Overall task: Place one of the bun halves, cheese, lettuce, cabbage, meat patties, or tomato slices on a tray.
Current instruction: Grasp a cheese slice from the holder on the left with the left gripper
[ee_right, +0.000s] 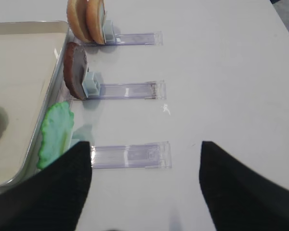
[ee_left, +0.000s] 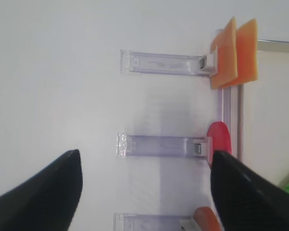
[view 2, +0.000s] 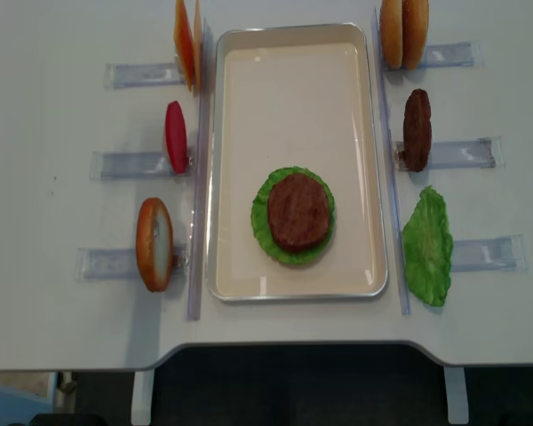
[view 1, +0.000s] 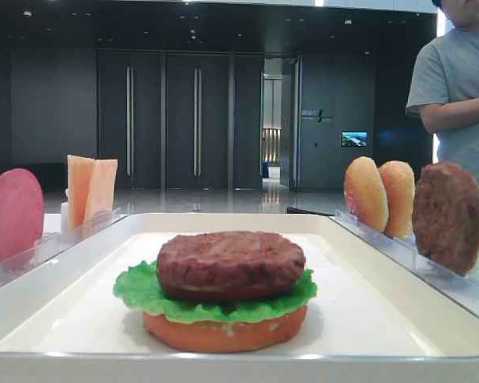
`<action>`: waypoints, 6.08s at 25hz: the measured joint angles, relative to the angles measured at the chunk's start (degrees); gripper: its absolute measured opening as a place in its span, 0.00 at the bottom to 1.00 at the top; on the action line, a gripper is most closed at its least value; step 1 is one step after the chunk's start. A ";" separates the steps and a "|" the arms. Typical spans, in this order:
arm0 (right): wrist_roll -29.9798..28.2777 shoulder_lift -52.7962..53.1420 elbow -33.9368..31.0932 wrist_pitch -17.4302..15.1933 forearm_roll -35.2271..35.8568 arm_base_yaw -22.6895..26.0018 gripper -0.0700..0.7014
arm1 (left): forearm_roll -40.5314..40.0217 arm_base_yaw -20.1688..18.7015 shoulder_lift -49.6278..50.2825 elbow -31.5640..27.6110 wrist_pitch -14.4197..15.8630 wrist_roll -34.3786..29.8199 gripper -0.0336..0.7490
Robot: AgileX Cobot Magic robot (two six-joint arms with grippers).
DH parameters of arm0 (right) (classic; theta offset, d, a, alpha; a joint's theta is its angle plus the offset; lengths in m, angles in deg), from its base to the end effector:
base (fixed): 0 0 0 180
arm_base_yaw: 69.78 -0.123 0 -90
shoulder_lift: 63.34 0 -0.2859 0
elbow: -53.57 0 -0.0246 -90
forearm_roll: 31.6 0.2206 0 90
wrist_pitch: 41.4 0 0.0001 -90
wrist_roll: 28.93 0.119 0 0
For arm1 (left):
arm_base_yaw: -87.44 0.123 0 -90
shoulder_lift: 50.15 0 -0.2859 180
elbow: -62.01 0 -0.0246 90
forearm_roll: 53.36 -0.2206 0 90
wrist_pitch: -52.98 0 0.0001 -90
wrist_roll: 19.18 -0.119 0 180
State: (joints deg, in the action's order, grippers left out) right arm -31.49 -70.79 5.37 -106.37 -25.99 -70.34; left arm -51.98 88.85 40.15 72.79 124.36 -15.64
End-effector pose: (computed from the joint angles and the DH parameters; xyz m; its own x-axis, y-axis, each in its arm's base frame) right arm -0.0133 0.0104 0.2446 -0.5075 -0.0081 -0.8616 -0.0876 0.9953 0.0423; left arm 0.2717 0.0040 0.3692 -0.8704 -0.0908 -0.4839 -0.0741 0.9958 -0.0537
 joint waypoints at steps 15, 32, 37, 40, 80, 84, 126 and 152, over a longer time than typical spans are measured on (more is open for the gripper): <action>0.00 0.00 0.00 0.00 0.00 0.00 0.69 | -3.82 0.00 18.17 14.28 0.00 1.51 0.86; 0.03 0.00 0.00 0.00 0.00 0.00 0.69 | -3.90 0.00 30.44 25.44 -0.12 1.85 0.86; 0.03 0.00 0.00 0.00 0.00 0.00 0.69 | -5.23 0.00 31.17 25.50 -0.12 1.85 0.86; 0.03 0.00 0.00 0.00 0.00 0.00 0.69 | -5.84 0.00 31.23 25.50 -0.12 0.99 0.86; 0.03 0.00 0.00 0.00 0.00 0.00 0.69 | -9.83 -19.36 34.63 25.50 -0.12 9.46 0.80; 0.03 0.00 0.00 0.00 0.00 0.00 0.69 | -10.24 -21.48 36.32 25.50 -0.58 11.72 0.80; 0.07 0.00 0.00 0.03 0.00 0.00 0.69 | -7.27 -23.18 44.29 25.50 -8.09 16.30 0.78; 0.07 0.00 0.00 0.03 0.00 0.00 0.69 | -10.74 -23.18 46.31 25.50 -6.01 16.30 0.27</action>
State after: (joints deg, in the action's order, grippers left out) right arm -31.42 -70.79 5.37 -106.35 -25.99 -70.34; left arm -62.72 65.67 86.45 98.29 118.36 0.66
